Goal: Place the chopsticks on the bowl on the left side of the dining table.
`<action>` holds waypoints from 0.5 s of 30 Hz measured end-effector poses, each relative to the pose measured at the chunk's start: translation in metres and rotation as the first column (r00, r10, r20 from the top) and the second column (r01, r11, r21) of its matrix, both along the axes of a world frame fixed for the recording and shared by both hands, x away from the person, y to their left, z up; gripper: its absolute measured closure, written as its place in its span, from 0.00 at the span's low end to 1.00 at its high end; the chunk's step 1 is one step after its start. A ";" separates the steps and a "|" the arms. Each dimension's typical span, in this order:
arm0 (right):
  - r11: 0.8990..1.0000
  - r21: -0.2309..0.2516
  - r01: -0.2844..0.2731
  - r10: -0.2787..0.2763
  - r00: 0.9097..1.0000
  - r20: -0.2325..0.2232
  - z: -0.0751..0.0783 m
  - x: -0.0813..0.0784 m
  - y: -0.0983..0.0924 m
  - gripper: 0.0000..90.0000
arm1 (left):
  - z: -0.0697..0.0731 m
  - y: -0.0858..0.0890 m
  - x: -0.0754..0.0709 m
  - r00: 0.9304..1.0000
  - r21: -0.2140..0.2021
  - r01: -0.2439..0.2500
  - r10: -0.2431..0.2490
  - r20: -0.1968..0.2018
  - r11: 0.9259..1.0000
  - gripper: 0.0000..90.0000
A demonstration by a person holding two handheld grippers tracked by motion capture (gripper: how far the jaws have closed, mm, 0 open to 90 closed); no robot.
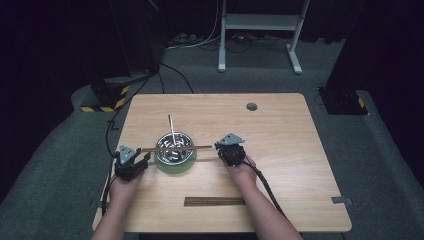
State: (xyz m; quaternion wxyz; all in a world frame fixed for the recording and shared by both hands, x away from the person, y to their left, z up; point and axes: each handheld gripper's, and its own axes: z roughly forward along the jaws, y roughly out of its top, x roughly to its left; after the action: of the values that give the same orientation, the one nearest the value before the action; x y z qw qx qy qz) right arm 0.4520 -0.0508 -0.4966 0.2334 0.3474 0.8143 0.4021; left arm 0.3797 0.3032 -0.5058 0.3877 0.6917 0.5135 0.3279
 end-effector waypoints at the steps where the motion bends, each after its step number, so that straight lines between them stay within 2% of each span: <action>1: 1.000 0.003 0.006 -0.006 1.000 -0.005 0.000 -0.001 0.000 0.93 | 0.000 0.001 -0.001 1.000 -0.002 -0.001 0.001 -0.003 1.000 0.62; 9: 1.000 0.007 0.006 -0.006 1.000 -0.005 0.001 -0.012 0.001 0.92 | -0.002 0.004 -0.004 1.000 0.001 -0.004 0.004 -0.003 1.000 0.65; 15: 1.000 -0.001 -0.017 0.017 1.000 0.000 0.001 -0.020 0.003 0.90 | -0.002 0.003 -0.003 1.000 0.012 -0.002 0.002 0.010 1.000 0.70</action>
State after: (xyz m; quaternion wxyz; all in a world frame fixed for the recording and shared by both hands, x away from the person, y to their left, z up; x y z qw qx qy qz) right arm 0.4319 -0.0476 -0.4958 0.2301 0.3404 0.8174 0.4037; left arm 0.3764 0.3059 -0.5080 0.3857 0.6918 0.5105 0.3347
